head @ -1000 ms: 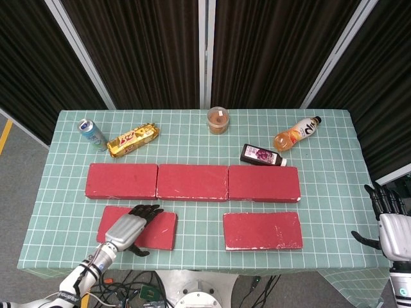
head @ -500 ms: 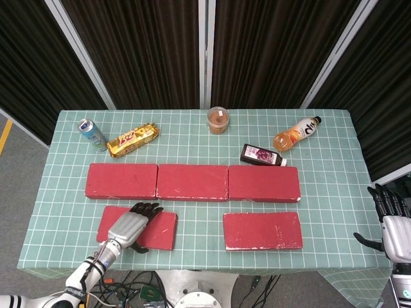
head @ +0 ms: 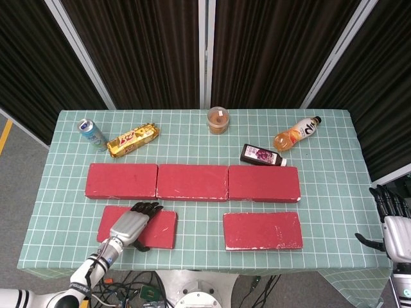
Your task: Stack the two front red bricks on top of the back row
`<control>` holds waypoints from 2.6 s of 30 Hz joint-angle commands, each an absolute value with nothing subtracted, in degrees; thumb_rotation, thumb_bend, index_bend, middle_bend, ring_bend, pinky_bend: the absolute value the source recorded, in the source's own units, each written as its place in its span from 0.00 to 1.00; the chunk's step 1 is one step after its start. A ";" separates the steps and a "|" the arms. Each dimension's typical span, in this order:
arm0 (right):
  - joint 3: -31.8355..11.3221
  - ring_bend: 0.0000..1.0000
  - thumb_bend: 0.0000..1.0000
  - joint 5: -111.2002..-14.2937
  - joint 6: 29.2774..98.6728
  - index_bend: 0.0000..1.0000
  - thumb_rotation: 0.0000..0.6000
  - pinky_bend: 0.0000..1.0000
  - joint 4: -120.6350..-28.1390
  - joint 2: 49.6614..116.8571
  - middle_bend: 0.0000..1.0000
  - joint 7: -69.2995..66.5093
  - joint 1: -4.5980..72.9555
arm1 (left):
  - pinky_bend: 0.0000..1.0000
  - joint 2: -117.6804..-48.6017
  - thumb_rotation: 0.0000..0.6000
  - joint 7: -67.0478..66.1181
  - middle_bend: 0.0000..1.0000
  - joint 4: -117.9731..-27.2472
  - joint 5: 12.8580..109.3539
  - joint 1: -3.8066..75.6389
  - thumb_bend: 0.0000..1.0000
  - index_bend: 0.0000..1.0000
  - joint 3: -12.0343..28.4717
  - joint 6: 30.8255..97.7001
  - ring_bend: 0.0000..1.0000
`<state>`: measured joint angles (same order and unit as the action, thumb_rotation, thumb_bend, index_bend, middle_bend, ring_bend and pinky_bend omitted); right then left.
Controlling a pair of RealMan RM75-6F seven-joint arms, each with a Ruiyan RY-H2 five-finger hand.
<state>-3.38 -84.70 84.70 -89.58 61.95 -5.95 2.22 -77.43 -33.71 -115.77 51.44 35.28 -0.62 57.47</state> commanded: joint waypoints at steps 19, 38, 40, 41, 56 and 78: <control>-3.58 0.00 0.00 -83.85 84.36 0.00 1.00 0.00 -88.73 62.47 0.00 -6.67 2.03 | 0.01 -77.37 1.00 -35.25 0.15 -117.62 50.33 36.61 0.07 0.04 -2.35 61.33 0.00; -4.84 0.00 0.00 -83.69 85.64 0.00 1.00 0.00 -90.56 60.93 0.00 -7.58 1.94 | 0.01 -64.63 1.00 -37.62 0.16 -128.85 49.06 39.38 0.09 0.05 2.20 66.22 0.00; -4.85 0.00 0.00 -83.81 85.59 0.00 1.00 0.00 -90.63 60.88 0.00 -7.11 2.06 | 0.01 -63.34 1.00 -36.81 0.16 -127.72 45.05 42.02 0.09 0.05 5.20 64.09 0.00; -4.82 0.00 0.00 -83.83 85.55 0.00 1.00 0.00 -90.68 60.85 0.00 -6.93 2.08 | 0.01 -63.08 1.00 -36.51 0.16 -126.91 43.18 43.25 0.09 0.05 6.42 63.09 0.00; -4.94 0.00 0.00 -84.31 85.58 0.00 1.00 0.00 -92.68 59.42 0.00 -6.93 2.24 | 0.01 -72.51 1.00 -37.00 0.16 -109.35 21.90 59.73 0.09 0.05 11.55 52.36 0.00; -4.59 0.00 0.00 -84.15 83.74 0.00 1.00 0.00 -94.25 59.37 0.00 -5.74 3.26 | 0.01 -74.74 1.00 -36.56 0.16 -103.35 13.14 67.51 0.09 0.05 8.61 49.63 0.00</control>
<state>-4.68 -84.13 83.87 -94.30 59.36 -5.80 3.21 -74.70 -36.63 -103.51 13.25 67.33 8.71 49.77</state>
